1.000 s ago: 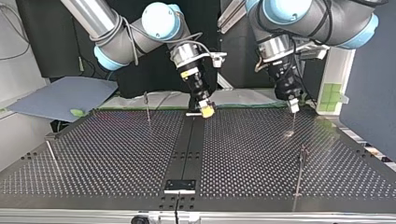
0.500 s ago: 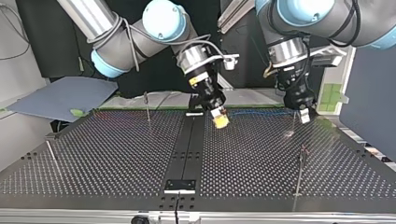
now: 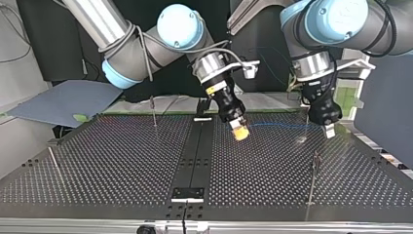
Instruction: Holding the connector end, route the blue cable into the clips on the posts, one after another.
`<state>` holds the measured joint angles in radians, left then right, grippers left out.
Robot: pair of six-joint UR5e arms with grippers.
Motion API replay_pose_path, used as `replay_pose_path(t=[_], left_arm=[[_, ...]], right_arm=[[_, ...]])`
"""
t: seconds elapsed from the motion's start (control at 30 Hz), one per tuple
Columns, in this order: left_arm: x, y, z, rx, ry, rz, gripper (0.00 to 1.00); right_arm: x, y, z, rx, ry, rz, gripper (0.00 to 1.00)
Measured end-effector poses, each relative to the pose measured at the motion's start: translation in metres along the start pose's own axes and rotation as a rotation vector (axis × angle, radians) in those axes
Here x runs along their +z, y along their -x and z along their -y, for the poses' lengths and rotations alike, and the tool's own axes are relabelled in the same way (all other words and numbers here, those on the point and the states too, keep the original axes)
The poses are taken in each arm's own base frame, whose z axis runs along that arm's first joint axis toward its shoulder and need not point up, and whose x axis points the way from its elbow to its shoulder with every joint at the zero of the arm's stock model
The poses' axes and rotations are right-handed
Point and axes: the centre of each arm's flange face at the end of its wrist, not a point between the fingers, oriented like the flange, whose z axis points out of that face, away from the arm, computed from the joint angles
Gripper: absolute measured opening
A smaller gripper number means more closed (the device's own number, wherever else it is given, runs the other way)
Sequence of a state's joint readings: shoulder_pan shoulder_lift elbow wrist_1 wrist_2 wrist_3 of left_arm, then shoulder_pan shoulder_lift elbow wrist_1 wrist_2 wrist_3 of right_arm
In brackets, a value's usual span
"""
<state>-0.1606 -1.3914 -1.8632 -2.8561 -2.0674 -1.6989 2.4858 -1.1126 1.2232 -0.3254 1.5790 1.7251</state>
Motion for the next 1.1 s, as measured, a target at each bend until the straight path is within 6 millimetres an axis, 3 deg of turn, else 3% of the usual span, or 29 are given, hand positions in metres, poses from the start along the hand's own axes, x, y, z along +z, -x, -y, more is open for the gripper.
replay_pose_path(t=[0.4,0.6,1.1], left_arm=[[0.042,0.004,-0.018,0.019,0.005,0.0,0.0],[0.06,0.003,-0.016,0.033,-0.007,-0.029,0.0],[0.083,0.001,-0.018,0.04,-0.012,-0.046,0.0]], right_arm=[[0.022,0.0,0.003,0.006,-0.002,0.022,0.0],[0.036,0.002,0.007,0.018,-0.01,0.012,0.0],[0.054,0.005,0.015,0.024,-0.02,0.007,0.0]])
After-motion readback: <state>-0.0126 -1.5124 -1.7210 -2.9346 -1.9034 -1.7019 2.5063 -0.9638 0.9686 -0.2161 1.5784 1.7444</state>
